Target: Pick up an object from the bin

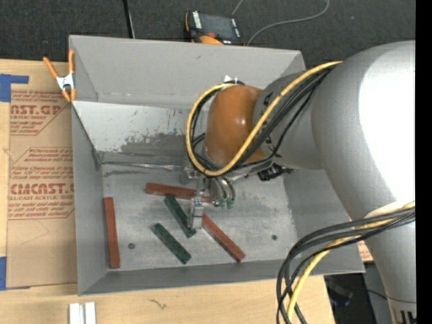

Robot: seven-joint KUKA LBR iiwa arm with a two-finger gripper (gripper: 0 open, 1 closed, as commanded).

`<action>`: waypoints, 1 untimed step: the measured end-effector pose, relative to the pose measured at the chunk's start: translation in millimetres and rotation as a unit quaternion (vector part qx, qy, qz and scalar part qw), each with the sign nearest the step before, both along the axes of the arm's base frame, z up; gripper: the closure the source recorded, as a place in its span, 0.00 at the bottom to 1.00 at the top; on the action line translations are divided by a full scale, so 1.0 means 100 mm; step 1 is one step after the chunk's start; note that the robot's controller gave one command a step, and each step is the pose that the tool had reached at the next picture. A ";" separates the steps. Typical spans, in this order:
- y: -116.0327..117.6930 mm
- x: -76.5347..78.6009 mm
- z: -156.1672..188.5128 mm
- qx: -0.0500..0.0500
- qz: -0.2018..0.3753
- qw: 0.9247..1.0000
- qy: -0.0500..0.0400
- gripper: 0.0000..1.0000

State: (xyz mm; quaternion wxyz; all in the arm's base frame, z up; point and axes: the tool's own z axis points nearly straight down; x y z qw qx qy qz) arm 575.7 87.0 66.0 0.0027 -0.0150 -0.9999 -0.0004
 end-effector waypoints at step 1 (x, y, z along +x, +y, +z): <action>0.03 -0.20 0.35 0.000 -0.052 0.999 -0.003 0.00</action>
Offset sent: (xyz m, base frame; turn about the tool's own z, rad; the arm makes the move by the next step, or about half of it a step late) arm -0.0205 0.0017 0.0340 0.1045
